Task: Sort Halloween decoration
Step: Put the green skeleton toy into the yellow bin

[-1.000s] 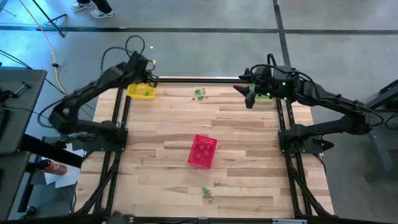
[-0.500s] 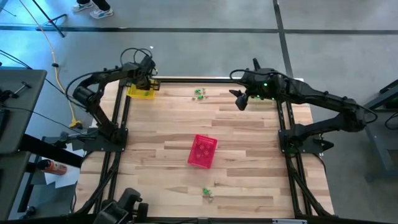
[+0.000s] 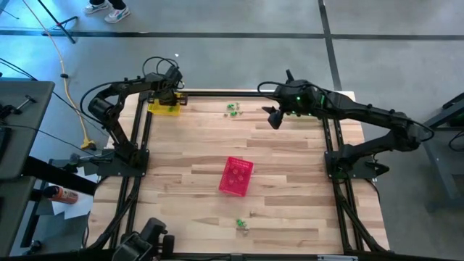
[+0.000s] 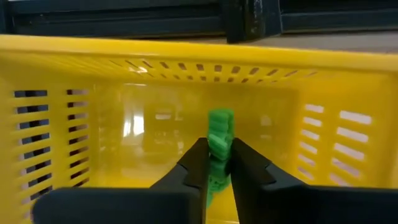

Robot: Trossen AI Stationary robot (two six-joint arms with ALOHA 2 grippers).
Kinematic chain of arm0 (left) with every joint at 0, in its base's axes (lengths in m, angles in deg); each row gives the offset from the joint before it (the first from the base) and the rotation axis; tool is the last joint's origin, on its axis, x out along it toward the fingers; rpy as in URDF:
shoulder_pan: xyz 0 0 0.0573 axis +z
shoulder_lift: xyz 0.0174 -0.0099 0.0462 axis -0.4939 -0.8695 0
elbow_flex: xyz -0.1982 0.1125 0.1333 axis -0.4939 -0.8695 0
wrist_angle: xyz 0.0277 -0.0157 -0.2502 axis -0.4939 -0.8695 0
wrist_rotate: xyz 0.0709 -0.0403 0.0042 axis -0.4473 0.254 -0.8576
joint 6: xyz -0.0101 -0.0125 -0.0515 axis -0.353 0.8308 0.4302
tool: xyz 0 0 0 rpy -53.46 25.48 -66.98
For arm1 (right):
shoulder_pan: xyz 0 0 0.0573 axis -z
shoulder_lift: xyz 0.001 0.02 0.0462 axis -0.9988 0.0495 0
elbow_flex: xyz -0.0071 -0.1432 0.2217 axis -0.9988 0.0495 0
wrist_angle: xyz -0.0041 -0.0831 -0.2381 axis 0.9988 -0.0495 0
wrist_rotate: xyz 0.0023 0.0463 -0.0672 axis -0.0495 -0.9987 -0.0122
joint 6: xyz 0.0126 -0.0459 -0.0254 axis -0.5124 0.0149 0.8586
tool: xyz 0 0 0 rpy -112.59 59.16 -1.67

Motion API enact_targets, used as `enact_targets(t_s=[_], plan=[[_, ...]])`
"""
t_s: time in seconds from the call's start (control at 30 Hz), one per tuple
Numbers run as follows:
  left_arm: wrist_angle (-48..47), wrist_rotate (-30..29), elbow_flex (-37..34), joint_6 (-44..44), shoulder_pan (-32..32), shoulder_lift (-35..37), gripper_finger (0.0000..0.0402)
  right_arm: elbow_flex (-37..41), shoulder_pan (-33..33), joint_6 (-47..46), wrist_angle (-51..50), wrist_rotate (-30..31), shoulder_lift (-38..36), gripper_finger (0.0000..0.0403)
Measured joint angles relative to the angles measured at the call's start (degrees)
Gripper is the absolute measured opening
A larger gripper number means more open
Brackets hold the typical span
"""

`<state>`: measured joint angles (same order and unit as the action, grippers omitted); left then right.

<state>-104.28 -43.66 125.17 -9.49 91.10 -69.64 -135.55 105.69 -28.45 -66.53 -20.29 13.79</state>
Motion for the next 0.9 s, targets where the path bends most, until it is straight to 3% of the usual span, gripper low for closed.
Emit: enact_targets(t_s=[0.33, 0.57, 0.77, 0.9], plan=[[1.53, -0.66, 1.19, -0.58, -0.45, 0.00, 0.0119, 0.00, 0.00, 0.00, 1.30, 0.02, 0.00, 0.0239], [-3.14, -0.05, 5.98, -3.01, 0.05, 0.82, 0.0165, 0.00, 0.00, 0.00, 1.34, 0.02, 0.00, 0.0239], [-4.64, 2.44, 11.04, -3.78, 0.02, 6.82, 0.0174, 0.00, 0.00, 0.00, 4.02, 0.02, 0.00, 0.0239], [-0.88, 4.49, 12.42, -3.39, -0.62, 13.99, 0.0171, 0.00, 0.29, 0.04, 6.82, -0.12, 0.00, 0.0239]])
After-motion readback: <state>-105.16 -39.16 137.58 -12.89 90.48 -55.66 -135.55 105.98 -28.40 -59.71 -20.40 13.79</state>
